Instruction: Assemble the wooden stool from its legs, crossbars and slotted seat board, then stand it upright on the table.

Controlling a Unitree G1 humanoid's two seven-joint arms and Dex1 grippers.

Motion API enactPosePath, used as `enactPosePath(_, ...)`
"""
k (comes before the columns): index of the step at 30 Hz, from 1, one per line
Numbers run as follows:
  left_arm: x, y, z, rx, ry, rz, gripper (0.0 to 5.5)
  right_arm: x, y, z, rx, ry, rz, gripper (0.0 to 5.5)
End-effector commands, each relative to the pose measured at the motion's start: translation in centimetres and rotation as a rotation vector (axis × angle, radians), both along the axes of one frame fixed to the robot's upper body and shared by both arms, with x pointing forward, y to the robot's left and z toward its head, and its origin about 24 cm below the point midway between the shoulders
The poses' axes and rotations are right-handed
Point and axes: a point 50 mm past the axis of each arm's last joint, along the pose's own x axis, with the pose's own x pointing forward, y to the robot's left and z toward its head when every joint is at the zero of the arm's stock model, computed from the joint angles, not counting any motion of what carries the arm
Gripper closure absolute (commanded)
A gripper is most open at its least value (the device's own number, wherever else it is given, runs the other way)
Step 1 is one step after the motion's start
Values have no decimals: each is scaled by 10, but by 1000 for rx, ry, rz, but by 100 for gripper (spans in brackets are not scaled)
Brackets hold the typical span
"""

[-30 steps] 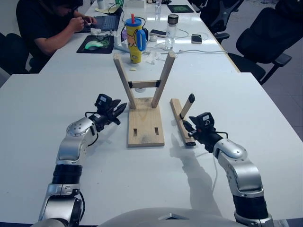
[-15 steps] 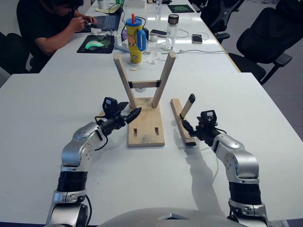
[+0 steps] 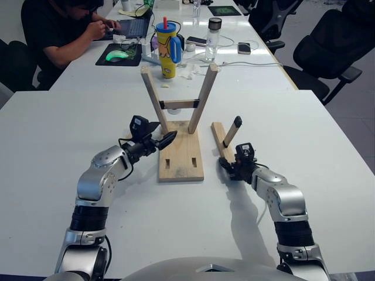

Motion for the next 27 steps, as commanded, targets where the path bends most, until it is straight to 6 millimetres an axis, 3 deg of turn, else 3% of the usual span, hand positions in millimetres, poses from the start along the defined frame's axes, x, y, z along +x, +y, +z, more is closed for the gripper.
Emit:
enactPosePath(1,5,2,7,43,-38,3,150,-3,-1,-6,-19,28,-9,272)
enactPosePath(5,9,-2,16,59,-80,-16,150,-2,-3,-8,-35,29,-22,332)
enactPosePath(8,12,-4,24,76,-117,-1,150,7,-6,5,6,-80,-55,345)
enactPosePath(11,11,-10,31,50,-119,-45,150,21,-15,44,107,-331,-108,345)
enactPosePath(15,10,-16,40,41,-115,-106,150,25,-33,89,216,-578,-136,345)
enactPosePath(19,14,-13,58,-91,-117,-146,150,15,-25,131,458,-714,80,345)
enactPosePath(22,8,-12,70,-257,-88,-241,133,3,-16,152,643,-702,293,345)
enactPosePath(27,-3,-9,91,-543,0,-431,65,-22,-7,155,834,-530,610,345)
